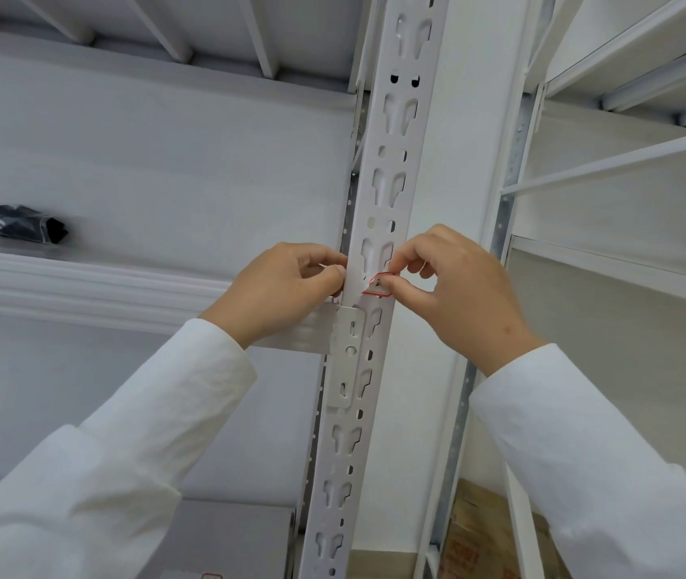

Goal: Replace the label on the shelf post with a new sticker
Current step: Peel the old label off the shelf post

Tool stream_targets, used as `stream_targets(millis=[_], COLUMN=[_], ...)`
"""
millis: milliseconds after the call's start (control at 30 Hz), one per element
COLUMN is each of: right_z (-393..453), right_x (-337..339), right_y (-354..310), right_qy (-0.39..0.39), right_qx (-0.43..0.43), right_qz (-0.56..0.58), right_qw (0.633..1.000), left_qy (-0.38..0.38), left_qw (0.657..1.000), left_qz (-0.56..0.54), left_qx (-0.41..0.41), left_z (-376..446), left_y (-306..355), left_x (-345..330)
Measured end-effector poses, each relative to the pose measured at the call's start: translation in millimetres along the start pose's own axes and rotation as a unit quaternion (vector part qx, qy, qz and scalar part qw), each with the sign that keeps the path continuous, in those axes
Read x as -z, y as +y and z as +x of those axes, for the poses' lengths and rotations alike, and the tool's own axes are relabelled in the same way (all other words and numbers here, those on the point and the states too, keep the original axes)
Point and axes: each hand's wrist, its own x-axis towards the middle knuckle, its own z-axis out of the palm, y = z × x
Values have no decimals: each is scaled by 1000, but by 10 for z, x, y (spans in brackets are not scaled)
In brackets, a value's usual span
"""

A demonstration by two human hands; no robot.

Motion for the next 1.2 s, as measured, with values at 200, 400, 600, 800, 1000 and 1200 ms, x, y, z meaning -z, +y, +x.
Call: stream_targets(millis=[200, 400, 600, 800, 1000, 1200], right_z=[16, 5, 0, -18, -77, -92], right_x=[30, 29, 26, 26, -33, -37], right_y=[-23, -41, -98, -105, -44, -42], right_qy=[-30, -30, -50, -37, 20, 15], right_qx=[-13, -32, -51, -46, -37, -56], right_qz=[-8, 5, -5, -19, 3, 22], right_qw=[999, 999, 997, 998, 999, 998], left_qy=[1, 4, -3, 12, 36, 71], left_qw=[1000, 1000, 1000, 999, 990, 985], left_qz=[3, 5, 7, 38, 131, 159], left_qx=[1, 5, 7, 25, 25, 15], left_z=[-2, -7, -19, -71, -82, -58], left_y=[0, 9, 41, 136, 180, 140], left_x=[1, -2, 6, -28, -101, -141])
